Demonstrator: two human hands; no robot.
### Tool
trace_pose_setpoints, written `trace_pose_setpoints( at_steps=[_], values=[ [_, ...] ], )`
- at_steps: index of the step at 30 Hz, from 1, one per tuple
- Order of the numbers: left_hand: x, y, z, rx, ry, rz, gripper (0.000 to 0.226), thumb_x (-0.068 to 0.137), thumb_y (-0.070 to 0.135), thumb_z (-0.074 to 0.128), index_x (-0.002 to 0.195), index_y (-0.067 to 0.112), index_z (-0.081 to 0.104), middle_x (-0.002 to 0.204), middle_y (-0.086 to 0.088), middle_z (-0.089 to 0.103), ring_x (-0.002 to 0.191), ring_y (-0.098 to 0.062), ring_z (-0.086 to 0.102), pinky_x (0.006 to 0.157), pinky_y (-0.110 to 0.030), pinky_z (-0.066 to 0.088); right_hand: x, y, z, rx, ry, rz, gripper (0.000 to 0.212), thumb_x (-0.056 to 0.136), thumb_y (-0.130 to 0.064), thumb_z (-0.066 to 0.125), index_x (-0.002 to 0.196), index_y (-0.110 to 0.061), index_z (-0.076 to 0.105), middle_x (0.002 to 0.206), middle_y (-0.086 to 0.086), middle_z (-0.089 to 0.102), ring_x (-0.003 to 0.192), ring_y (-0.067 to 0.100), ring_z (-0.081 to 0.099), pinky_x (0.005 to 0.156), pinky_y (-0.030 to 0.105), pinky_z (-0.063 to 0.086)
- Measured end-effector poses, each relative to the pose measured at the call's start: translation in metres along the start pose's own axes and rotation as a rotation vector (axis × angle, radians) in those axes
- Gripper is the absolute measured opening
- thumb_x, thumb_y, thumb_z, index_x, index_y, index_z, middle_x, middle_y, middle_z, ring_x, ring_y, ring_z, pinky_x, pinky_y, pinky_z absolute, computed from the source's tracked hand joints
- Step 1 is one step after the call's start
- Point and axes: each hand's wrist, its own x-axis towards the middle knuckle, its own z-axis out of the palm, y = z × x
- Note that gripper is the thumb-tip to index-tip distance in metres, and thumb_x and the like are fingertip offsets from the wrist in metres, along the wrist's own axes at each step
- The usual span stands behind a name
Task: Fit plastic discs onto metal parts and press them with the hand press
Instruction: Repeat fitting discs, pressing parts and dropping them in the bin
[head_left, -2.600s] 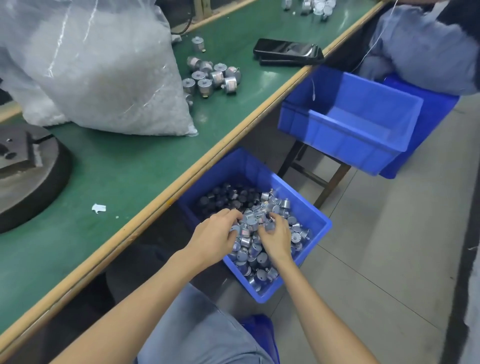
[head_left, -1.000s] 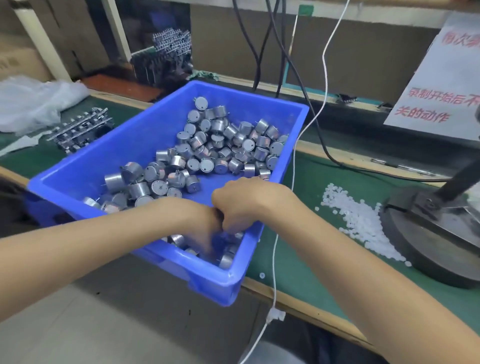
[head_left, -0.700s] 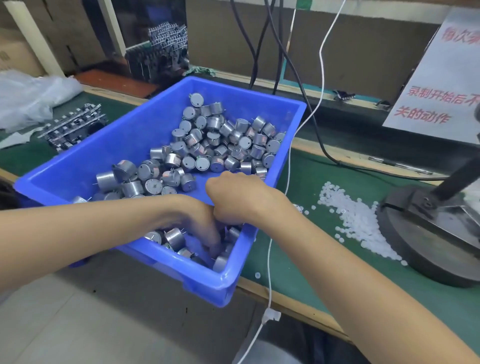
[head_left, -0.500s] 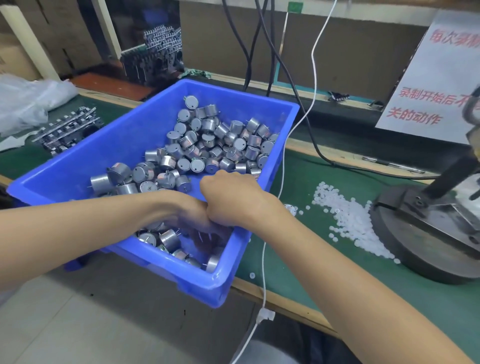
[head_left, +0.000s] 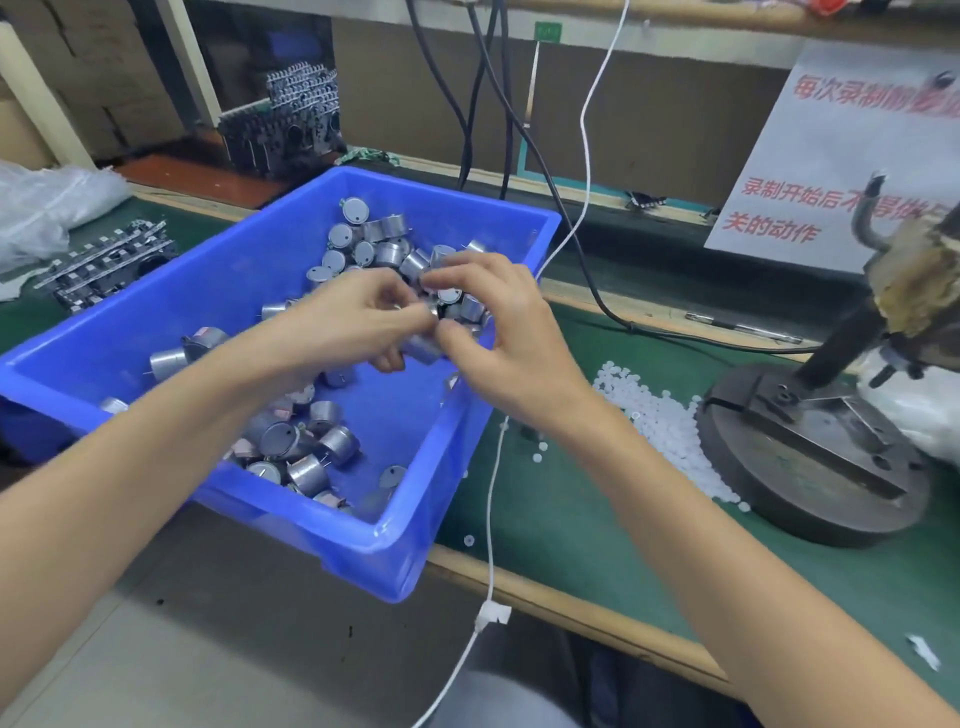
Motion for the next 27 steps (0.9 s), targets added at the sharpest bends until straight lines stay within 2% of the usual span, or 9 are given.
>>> trace_pose_setpoints(
  at_steps=[3,6,8,11,14,17,20,23,27],
  values=[
    [-0.010,0.031,0.013,0.050,0.083,0.163,0.026,0.079,0.038,0.064,0.092,0.016,0.057,0.061,0.006,0.062,0.054,-0.006,0.059,0.054,-0.023,0.047,-0.021,0.013,-0.027,0.164,-0.067,0.030,0.036,0.086,-0.010,0.063,0.122,-0.014,0.056,0.102,0.002,0.064,0.087,0.016,0.059,0.072,0.026,0.046],
    [-0.025,0.060,0.052,0.310,0.163,0.348,0.032,0.079,0.044,0.058,0.098,0.018,0.051,0.076,0.004,0.059,0.080,-0.015,0.056,0.058,-0.030,0.041,-0.043,0.027,-0.049,0.260,0.104,0.043,0.036,0.080,-0.014,0.066,0.114,-0.023,0.056,0.085,0.003,0.065,0.070,0.025,0.059,0.063,0.038,0.050],
    [-0.025,0.069,0.089,0.290,0.157,0.436,0.031,0.086,0.039,0.056,0.103,0.014,0.048,0.075,0.003,0.055,0.083,-0.021,0.053,0.062,-0.034,0.040,-0.060,0.042,-0.062,0.251,0.189,0.113,0.030,0.076,-0.015,0.065,0.102,-0.029,0.056,0.082,-0.001,0.065,0.065,0.017,0.055,0.059,0.029,0.046],
    [-0.012,0.055,0.142,0.288,0.045,0.286,0.020,0.095,0.024,0.049,0.108,0.009,0.046,0.098,-0.010,0.060,0.094,-0.033,0.056,0.072,-0.038,0.045,-0.093,0.077,-0.080,0.103,0.238,0.288,0.023,0.078,-0.019,0.075,0.094,-0.026,0.060,0.080,-0.003,0.062,0.062,-0.002,0.050,0.060,0.013,0.039],
    [0.000,0.012,0.176,0.657,-0.042,0.052,0.031,0.094,0.012,0.050,0.123,0.004,0.040,0.125,-0.018,0.050,0.113,-0.034,0.051,0.081,-0.036,0.042,-0.137,0.107,-0.086,-0.026,0.255,0.442,0.026,0.079,-0.016,0.075,0.101,-0.025,0.065,0.085,-0.010,0.057,0.068,-0.006,0.052,0.064,0.008,0.037],
    [0.008,-0.022,0.189,0.563,-0.047,-0.035,0.039,0.091,0.014,0.056,0.126,0.011,0.041,0.116,-0.011,0.055,0.109,-0.031,0.052,0.080,-0.035,0.040,-0.168,0.127,-0.083,0.005,0.260,0.544,0.027,0.080,-0.016,0.074,0.106,-0.019,0.069,0.073,-0.019,0.056,0.066,-0.006,0.051,0.067,0.010,0.037],
    [0.016,-0.034,0.187,0.443,-0.012,-0.008,0.016,0.088,0.014,0.060,0.101,0.007,0.055,0.097,-0.014,0.061,0.094,-0.035,0.056,0.076,-0.037,0.046,-0.176,0.137,-0.077,0.093,0.311,0.601,0.026,0.079,-0.013,0.074,0.104,-0.017,0.068,0.064,-0.020,0.055,0.060,-0.002,0.049,0.065,0.012,0.039],
    [0.020,-0.038,0.183,0.470,-0.018,-0.010,0.012,0.086,0.008,0.056,0.080,0.000,0.062,0.089,-0.013,0.061,0.083,-0.032,0.055,0.071,-0.034,0.048,-0.174,0.142,-0.078,0.266,0.339,0.640,0.026,0.080,-0.009,0.073,0.098,-0.025,0.061,0.091,-0.014,0.064,0.077,-0.002,0.061,0.075,0.014,0.048],
    [0.018,-0.015,0.202,0.316,-0.175,0.176,0.020,0.083,0.004,0.055,0.071,0.019,0.060,0.078,0.001,0.063,0.076,-0.018,0.059,0.069,-0.025,0.048,-0.169,0.147,-0.089,0.362,0.218,0.664,0.020,0.090,-0.007,0.061,0.103,-0.019,0.053,0.100,0.004,0.062,0.081,0.009,0.066,0.075,0.022,0.053]
  ],
)
